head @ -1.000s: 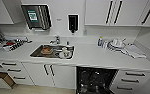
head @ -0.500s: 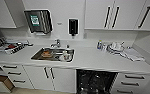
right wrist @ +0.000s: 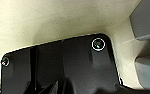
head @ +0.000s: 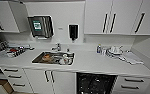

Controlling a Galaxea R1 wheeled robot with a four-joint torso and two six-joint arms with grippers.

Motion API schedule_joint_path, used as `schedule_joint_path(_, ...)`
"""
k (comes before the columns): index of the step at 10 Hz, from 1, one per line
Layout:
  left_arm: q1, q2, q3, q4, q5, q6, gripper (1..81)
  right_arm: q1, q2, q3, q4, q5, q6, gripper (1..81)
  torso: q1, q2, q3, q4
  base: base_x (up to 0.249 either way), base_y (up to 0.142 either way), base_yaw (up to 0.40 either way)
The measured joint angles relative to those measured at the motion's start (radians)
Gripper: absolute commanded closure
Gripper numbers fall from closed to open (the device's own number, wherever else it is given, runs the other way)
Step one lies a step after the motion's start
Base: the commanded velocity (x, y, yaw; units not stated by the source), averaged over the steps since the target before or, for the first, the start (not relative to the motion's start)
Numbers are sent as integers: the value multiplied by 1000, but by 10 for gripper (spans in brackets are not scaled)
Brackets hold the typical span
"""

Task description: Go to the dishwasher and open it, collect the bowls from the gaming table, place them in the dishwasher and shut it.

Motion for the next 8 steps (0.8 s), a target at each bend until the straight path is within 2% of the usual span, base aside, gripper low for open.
schedule_joint_path(5,-1,0,0,0,0,0,10,0,0,0,-1,-1,0,10,-100,155,8,0,0,0,0)
schedule_joint_path(8,-3,0,0,0,0,1,10,3,0,-1,-1,0,0,10,-166,257,73,0,0,0,0)
